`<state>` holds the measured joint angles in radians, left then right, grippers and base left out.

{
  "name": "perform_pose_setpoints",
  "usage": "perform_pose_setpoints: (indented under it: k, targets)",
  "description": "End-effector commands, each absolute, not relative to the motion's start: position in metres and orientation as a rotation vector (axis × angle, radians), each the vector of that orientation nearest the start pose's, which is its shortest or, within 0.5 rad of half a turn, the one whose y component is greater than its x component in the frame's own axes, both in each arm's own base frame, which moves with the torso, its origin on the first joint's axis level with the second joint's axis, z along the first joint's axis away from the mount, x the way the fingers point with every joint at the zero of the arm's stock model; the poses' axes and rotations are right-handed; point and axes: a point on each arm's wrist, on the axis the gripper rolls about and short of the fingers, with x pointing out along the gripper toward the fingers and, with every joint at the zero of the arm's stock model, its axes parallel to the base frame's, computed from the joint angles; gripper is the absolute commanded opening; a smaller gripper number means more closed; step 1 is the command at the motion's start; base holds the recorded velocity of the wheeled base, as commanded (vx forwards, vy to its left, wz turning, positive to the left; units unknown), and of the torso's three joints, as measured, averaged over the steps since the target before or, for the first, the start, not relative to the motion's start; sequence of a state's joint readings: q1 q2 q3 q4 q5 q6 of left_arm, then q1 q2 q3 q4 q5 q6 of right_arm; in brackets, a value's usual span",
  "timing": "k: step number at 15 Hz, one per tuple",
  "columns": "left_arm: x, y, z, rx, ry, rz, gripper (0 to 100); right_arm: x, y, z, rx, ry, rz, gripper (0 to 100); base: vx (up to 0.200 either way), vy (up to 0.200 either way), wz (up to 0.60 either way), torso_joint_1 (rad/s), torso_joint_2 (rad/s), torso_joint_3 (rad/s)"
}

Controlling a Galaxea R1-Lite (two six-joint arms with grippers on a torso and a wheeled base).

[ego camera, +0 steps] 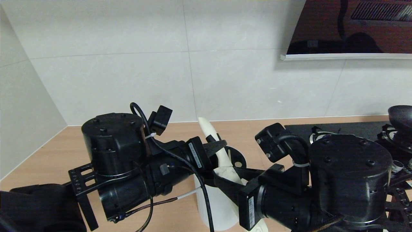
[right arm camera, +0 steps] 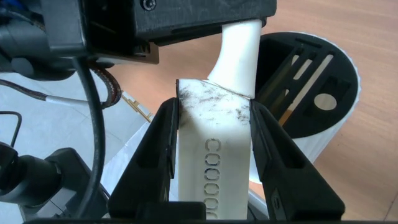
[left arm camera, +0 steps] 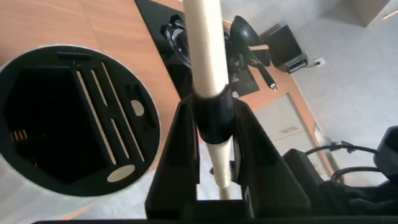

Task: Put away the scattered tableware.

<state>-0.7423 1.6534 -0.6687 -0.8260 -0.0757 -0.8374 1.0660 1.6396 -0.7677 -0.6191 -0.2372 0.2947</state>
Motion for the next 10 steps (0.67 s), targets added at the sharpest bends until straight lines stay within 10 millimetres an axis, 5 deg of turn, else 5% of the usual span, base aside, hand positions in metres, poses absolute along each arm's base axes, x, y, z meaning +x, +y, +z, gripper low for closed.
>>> perform_pose_setpoints:
  k: [1, 6, 7, 10]
  targets:
    - [0.2090, -0.1941, 0.1795, -0.735, 0.483, -0.702, 0, 0.1442, 0.2502, 0.1902, 0.122, 0.321, 0.785, 0, 0.000, 0.000, 0.00, 0.000, 0.00, 0.000]
    - [0.2086, -0.1937, 0.1804, -0.736, 0.480, -0.703, 0, 0.1447, 0.2492, 0.1911, 0.125, 0.318, 0.783, 0, 0.000, 0.000, 0.00, 0.000, 0.00, 0.000]
    - [0.2088, -0.1939, 0.1799, -0.736, 0.482, -0.702, 0, 0.1447, 0.2492, 0.1911, 0.125, 0.318, 0.783, 100, 0.000, 0.000, 0.00, 0.000, 0.00, 0.000]
    - [0.2082, -0.1933, 0.1812, -0.737, 0.477, -0.704, 0, 0.1450, 0.2487, 0.1915, 0.126, 0.317, 0.781, 100, 0.000, 0.000, 0.00, 0.000, 0.00, 0.000]
